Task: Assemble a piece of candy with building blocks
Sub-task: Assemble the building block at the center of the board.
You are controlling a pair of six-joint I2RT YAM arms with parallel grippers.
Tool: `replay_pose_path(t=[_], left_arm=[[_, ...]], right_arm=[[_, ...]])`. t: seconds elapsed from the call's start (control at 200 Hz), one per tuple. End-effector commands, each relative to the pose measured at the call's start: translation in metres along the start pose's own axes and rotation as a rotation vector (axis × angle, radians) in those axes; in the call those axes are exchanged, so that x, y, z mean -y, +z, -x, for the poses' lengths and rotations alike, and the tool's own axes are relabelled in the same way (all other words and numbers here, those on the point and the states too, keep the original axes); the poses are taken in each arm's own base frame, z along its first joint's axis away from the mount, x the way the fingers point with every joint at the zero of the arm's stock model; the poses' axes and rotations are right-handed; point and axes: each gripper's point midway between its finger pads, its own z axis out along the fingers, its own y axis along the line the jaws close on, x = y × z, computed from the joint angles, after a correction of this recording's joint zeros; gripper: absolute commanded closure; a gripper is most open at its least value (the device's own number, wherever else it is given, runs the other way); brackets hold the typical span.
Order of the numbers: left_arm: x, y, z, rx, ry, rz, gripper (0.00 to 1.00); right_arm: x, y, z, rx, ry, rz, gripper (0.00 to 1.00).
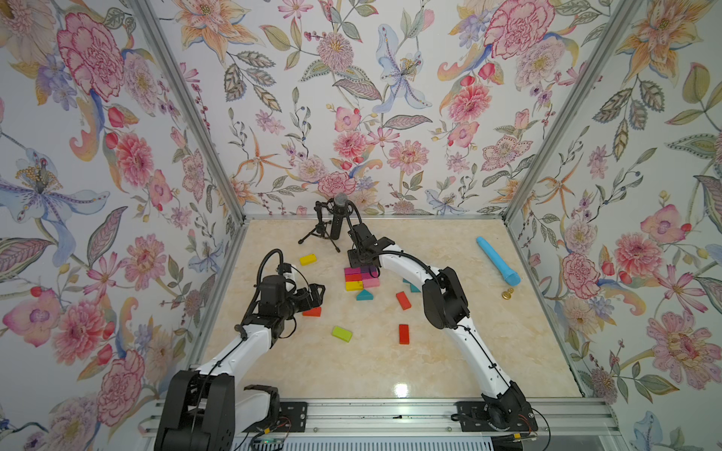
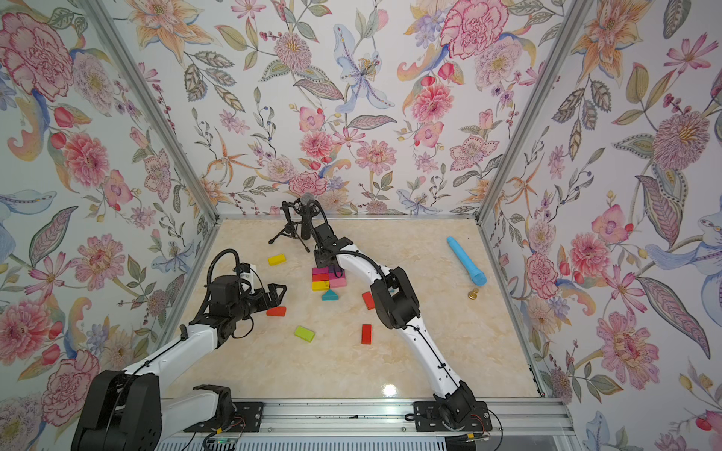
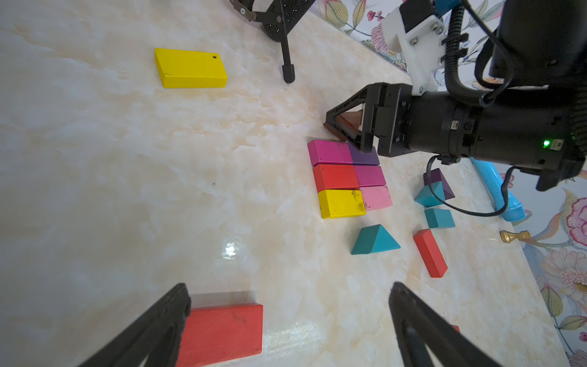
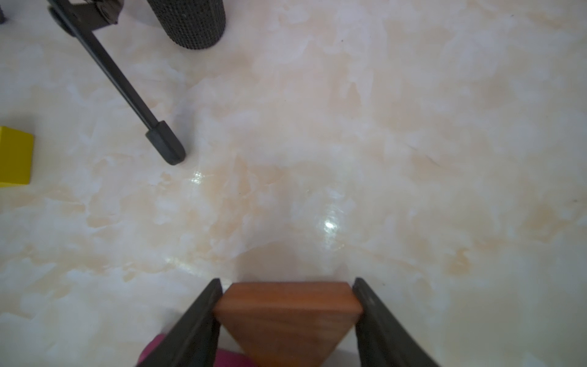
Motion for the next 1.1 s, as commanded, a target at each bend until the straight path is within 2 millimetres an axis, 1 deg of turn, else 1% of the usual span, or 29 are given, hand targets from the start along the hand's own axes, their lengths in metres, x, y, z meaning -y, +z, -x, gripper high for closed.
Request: replay_pose_path(t=[0.0, 0.39, 0.51, 0.68, 0.876, 1.016, 1.096], left_arm=[[0.0024, -0.0024, -0.0002, 0.005, 0.009, -0.009, 0.01], [0.0014, -0.004, -0.0007, 0.011, 0.011, -0.003, 0.01], [0.0, -0.0044, -0.0019, 0.011, 0.009, 0.002, 0.01], [0.0022, -0.0051, -0.0005, 0.016, 0.01, -0.008, 0.01], [0.0031, -0.0055, -0.0007, 0.015, 0.009, -0.012, 0.01], [0.0042, -0.006, 0.0004, 0.015, 0.007, -0.015, 0.01], [0.0038, -0.0061, 0.0003, 0.015, 0.006, -0.012, 0.01]], right_arm=[[0.0046, 0.0048, -0.0109, -0.029, 0.015, -0.025, 0.5], [0.0025, 0.0073, -0.0138, -0.036, 0.029, -0.017, 0.49], [0.0027, 0.0075, -0.0137, -0.036, 0.034, -0.017, 0.47], [0.0008, 0.0066, -0.0126, -0.033, 0.037, -0.014, 0.41], [-0.0004, 0.0044, -0.0095, -0.026, 0.04, -0.01, 0.32], [-0.0021, 0.0034, -0.0082, -0.022, 0.043, -0.004, 0.27], [-0.0013, 0.0016, -0.0061, -0.018, 0.045, -0.003, 0.26]])
